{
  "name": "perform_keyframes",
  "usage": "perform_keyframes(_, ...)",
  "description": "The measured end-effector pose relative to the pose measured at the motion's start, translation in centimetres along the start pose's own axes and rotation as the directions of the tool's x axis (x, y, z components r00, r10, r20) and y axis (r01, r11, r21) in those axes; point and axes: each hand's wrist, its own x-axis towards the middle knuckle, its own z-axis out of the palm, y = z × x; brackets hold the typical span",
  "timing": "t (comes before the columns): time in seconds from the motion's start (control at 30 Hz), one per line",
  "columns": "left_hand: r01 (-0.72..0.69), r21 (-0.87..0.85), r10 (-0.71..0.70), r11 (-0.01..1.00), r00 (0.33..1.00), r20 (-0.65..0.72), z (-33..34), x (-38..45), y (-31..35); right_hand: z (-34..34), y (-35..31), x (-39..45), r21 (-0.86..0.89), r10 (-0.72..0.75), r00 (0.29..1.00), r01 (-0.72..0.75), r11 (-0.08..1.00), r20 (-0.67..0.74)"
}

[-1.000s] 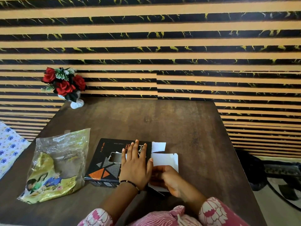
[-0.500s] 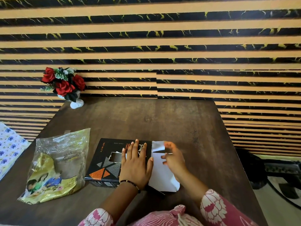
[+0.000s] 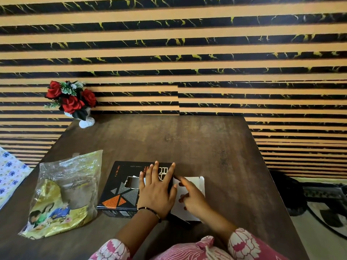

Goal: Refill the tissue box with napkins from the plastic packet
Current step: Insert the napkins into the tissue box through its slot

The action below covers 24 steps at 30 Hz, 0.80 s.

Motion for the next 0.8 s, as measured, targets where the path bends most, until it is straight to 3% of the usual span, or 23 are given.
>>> perform_keyframes(0.4,0.005,0.021,-0.005,1.0,1.0,-0.024,0.3,0.5,0.1,-2.8,0.5,-0.4,-0.11,-0.114,0.981,0.132,0.985,0.157)
perform_keyframes(0.67,-0.002,0.043,0.001,0.999,1.0,0.02,0.1,0.4,0.3,-2.4,0.1,-0.8,-0.115,-0.063,0.975,0.089,0.989,0.213)
perform_keyframes(0.8,0.017,0.071,-0.014,0.997,0.999,-0.044,0.3,0.5,0.3,-4.4,-0.1,-1.5,-0.07,0.006,0.938,0.019,0.997,0.348)
